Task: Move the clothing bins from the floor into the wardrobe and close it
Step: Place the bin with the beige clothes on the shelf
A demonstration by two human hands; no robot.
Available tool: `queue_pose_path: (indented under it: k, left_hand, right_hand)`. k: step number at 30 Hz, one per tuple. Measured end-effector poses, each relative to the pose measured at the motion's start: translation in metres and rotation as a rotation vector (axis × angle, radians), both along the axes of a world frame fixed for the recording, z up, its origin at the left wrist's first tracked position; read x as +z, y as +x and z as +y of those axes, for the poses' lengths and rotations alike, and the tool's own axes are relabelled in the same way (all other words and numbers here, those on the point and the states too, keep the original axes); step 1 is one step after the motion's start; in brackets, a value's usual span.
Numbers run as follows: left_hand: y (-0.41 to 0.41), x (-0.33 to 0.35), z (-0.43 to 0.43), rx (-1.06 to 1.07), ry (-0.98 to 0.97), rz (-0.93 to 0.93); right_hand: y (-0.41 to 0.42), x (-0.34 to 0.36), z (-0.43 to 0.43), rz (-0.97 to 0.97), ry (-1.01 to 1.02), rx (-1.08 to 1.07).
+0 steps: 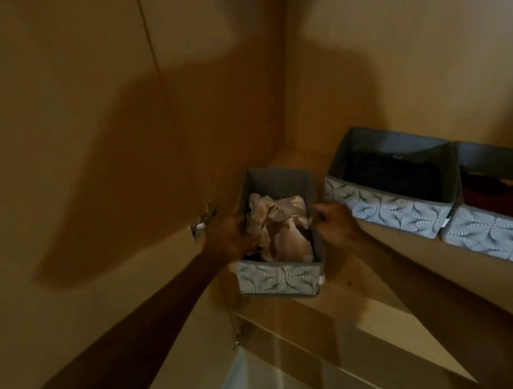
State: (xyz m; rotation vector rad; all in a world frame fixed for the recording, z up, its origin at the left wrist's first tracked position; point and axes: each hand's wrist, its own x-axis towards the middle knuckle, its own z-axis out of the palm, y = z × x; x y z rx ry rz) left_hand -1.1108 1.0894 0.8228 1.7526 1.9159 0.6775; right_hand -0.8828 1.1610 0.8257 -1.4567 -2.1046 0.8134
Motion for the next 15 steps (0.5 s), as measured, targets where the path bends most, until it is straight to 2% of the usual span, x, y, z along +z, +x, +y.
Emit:
queue_pose_path:
  k: [4,5,7,10,13,15]
  left_hand:
    - [0.001,0.0,0.034,-0.253,-0.226,-0.161]
    - [-0.001,-0.002,0.044,-0.34,-0.23,-0.171]
    - [-0.009,-0.01,0.06,-0.383,-0.18,-0.104]
    - [-0.014,-0.013,0.078,-0.262,-0.048,0.029]
    - [-0.004,-0.013,0.086,-0.03,0.14,0.214]
    - [0.001,-0.024,0.093,0.114,0.21,0.295]
  right_hand:
    - [0.003,0.0,0.041,0.068,-0.118,0.112]
    - [0.004,0.004,0.051,0.071,-0.13,0.12]
    - [0.006,0.007,0.066,0.079,-0.161,0.125]
    - [0.008,0.007,0.078,-0.009,-0.161,0.174]
    - [0.008,0.007,0.083,-0.297,0.122,0.225]
    - [0.005,0.01,0.087,-0.388,0.294,0.213]
